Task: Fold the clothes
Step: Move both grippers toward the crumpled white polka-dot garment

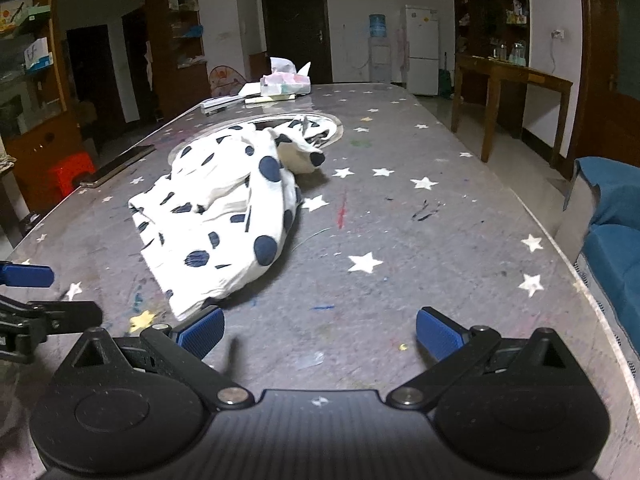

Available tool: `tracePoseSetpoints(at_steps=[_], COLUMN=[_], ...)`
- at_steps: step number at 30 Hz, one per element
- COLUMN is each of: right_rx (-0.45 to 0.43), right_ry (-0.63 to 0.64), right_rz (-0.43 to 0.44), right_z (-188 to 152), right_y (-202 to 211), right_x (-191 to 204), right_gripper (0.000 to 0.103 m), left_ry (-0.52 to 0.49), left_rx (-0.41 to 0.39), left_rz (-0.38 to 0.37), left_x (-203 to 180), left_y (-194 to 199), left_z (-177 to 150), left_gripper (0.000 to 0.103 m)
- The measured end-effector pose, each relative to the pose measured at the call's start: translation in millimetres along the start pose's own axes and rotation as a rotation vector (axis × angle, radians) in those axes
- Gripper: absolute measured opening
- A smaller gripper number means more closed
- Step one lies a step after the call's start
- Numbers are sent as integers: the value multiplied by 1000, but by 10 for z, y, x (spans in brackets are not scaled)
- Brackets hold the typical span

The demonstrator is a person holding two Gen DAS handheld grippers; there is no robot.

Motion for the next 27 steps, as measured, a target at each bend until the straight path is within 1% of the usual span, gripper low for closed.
tracePoseSetpoints(at_steps=[1, 5, 9, 14, 27], right_rx=[34, 48, 49, 49, 41], right_ry=[-19, -26, -17, 0, 21], right_rz=[20, 35, 27, 27, 47], right_z=[-7, -22, -32, -18, 53], right_y=[-60, -54, -40, -28, -41], right_x=[52, 69, 92, 135, 177], right_gripper=[103, 103, 103, 103, 103], left_ry=[4, -2, 11, 14, -1], left_rx=[8, 4, 28, 39, 40], left_rz=[-3, 1, -9, 7, 13], left_x=[-2, -41, -17, -32, -56], left_y=[1, -1, -30, -65, -119], left_z=[-3, -27, 2, 25, 101], left_gripper=[103, 103, 103, 103, 103])
Point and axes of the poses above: each gripper's, at about its wrist camera, not at the fingertips, and y roughly against the way its jaws point, x to its left, z to its top, the point moved 4 cm from there along -y, roughly the way its jaws point, and after that the axes turned 1 degree about -y, right-handed, at the moved point
